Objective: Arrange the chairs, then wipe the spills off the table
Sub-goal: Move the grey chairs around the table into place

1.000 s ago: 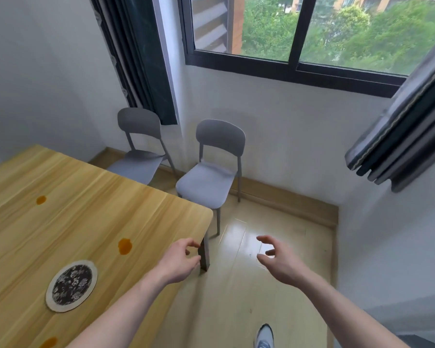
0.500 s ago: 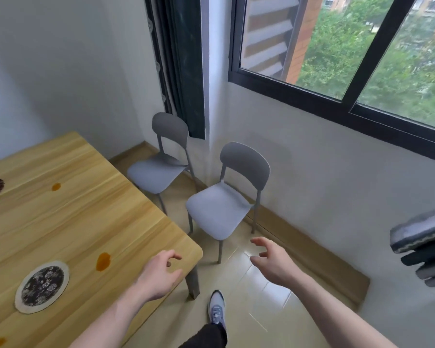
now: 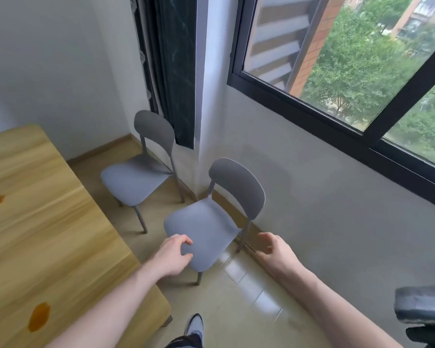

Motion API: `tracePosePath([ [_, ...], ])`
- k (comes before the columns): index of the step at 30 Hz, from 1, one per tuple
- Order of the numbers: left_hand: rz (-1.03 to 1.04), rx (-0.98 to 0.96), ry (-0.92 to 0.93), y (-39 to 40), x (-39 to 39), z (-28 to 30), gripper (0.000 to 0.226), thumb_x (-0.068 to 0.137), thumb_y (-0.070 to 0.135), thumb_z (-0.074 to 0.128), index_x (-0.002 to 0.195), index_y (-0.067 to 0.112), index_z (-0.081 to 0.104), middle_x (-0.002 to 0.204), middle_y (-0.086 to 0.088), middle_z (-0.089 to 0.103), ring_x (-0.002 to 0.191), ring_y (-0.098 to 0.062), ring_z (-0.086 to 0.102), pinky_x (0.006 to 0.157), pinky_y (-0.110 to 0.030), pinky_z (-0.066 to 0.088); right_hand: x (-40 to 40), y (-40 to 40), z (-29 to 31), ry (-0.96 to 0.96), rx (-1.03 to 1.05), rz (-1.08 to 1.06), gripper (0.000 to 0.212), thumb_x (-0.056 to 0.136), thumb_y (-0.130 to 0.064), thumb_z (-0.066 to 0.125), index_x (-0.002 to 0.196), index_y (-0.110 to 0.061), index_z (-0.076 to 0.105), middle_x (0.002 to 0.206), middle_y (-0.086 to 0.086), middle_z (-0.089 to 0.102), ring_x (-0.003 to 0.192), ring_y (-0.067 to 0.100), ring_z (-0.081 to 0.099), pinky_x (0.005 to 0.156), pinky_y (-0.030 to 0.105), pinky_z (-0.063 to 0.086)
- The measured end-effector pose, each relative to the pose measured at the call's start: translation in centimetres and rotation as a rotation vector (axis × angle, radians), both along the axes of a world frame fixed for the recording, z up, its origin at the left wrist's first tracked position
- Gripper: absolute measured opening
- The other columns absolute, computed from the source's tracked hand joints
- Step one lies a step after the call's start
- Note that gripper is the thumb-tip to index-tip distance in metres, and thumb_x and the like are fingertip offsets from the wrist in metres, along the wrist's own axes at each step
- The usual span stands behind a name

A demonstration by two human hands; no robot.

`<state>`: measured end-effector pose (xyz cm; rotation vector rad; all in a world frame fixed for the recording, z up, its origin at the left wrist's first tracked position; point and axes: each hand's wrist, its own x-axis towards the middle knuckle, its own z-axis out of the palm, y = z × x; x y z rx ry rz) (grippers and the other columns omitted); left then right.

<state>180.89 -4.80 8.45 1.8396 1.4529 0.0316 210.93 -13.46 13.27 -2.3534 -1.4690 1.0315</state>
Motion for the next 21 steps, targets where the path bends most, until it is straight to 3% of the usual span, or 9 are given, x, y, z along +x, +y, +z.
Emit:
tracePosePath([
  [5,0.036,-0.024,-0.067,4.2,3.6,0.3,0.027,0.090,0.037,0.063,0.116,0.038,0.056,0.120,0.016,0.054,0.113,-0.008,0.052,0.099,-0.028,0.044,2.4,6.8,-0.1,-0.027,-0.043,0.068,0.055,0.091,-0.024,0.059,0.145,-0.024,0.046,0.146,0.002,0.045,0.132,0.019,0.051,0.103,0.025,0.042],
  [10,0.106,-0.049,-0.039,5.9,3.9,-1.1,0.024,0.092,0.036,0.064,0.111,0.040,0.051,0.119,0.017,0.051,0.108,-0.007,0.049,0.098,-0.024,0.041,5.1,14.0,-2.0,-0.045,-0.066,0.134,0.069,0.091,-0.027,0.063,0.154,-0.023,0.035,0.156,0.002,0.035,0.130,0.020,0.053,0.099,0.025,0.042],
  [15,0.263,-0.057,-0.002,7.6,5.4,-2.4,0.024,0.090,0.035,0.066,0.108,0.042,0.051,0.116,0.015,0.053,0.106,-0.010,0.049,0.096,-0.023,0.041,8.5,21.4,-5.1,-0.071,-0.107,0.199,0.075,0.086,-0.023,0.062,0.156,-0.023,0.033,0.159,0.004,0.029,0.131,0.028,0.052,0.104,0.038,0.050],
  [21,0.438,-0.117,0.056,8.8,10.7,-3.0,0.025,0.094,0.033,0.063,0.117,0.035,0.054,0.125,0.012,0.053,0.122,-0.014,0.050,0.091,-0.023,0.036,13.0,28.0,-8.2,-0.066,-0.212,0.258,0.087,0.080,-0.019,0.059,0.159,-0.024,0.023,0.159,0.009,0.026,0.138,0.039,0.039,0.109,0.048,0.046],
])
